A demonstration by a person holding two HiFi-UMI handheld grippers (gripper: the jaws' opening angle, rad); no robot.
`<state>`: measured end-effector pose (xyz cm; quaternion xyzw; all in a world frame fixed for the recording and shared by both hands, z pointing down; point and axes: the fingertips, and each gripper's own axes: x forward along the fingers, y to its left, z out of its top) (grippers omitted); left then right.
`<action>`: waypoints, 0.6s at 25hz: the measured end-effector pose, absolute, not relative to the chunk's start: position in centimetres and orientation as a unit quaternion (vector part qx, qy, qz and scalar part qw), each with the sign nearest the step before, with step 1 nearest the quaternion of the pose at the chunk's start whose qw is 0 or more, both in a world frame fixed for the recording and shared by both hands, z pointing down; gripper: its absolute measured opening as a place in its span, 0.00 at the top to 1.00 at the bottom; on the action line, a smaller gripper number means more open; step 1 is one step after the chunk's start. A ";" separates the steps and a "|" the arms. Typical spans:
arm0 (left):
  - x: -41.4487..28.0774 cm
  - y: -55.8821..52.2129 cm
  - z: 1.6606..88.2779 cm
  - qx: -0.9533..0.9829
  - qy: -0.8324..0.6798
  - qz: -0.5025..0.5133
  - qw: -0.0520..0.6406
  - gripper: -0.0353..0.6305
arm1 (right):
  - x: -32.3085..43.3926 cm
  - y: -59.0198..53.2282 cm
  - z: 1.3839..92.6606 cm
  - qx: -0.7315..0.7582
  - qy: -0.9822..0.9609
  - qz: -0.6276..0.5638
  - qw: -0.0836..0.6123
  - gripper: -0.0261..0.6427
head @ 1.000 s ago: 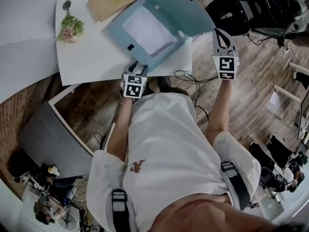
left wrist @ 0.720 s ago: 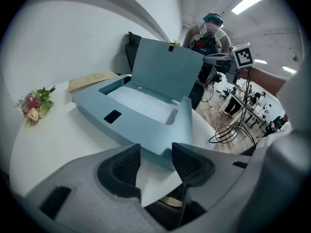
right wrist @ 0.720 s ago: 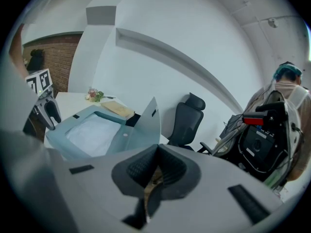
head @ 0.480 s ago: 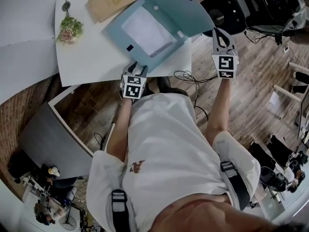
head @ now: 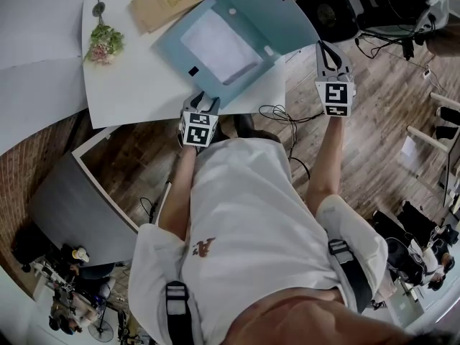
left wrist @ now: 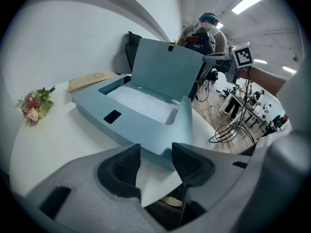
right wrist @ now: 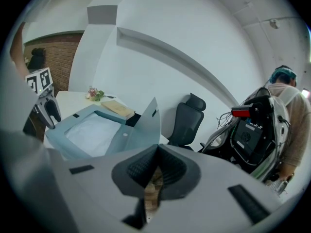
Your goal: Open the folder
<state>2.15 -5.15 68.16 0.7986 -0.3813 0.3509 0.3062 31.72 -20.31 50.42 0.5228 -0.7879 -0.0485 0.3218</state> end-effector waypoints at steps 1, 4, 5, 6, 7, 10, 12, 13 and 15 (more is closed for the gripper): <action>2.2 -5.2 68.2 0.799 -0.381 0.351 0.306 0.63 | 31.7 -20.3 50.4 0.523 -0.788 -0.048 0.322 0.95; 2.2 -5.2 68.3 0.798 -0.381 0.352 0.307 0.63 | 31.8 -20.4 50.5 0.523 -0.788 -0.048 0.322 0.95; 2.2 -5.2 68.2 0.798 -0.380 0.352 0.307 0.63 | 31.8 -20.4 50.5 0.523 -0.788 -0.047 0.322 0.95; 2.2 -5.2 68.2 0.798 -0.380 0.352 0.307 0.63 | 31.8 -20.4 50.5 0.523 -0.788 -0.047 0.322 0.95; 2.2 -5.2 68.3 0.798 -0.380 0.352 0.307 0.63 | 31.8 -20.4 50.5 0.523 -0.788 -0.048 0.322 0.95; 2.2 -5.2 68.3 0.799 -0.380 0.351 0.305 0.63 | 31.7 -20.4 50.5 0.523 -0.787 -0.049 0.323 0.95; 2.3 -5.2 68.3 0.799 -0.381 0.352 0.305 0.63 | 31.8 -20.3 50.6 0.522 -0.788 -0.049 0.323 0.95; 2.3 -5.2 68.3 0.799 -0.381 0.352 0.305 0.63 | 31.8 -20.3 50.6 0.522 -0.788 -0.048 0.323 0.95; 2.2 -5.2 68.3 0.799 -0.381 0.352 0.306 0.63 | 31.7 -20.3 50.6 0.522 -0.788 -0.047 0.323 0.95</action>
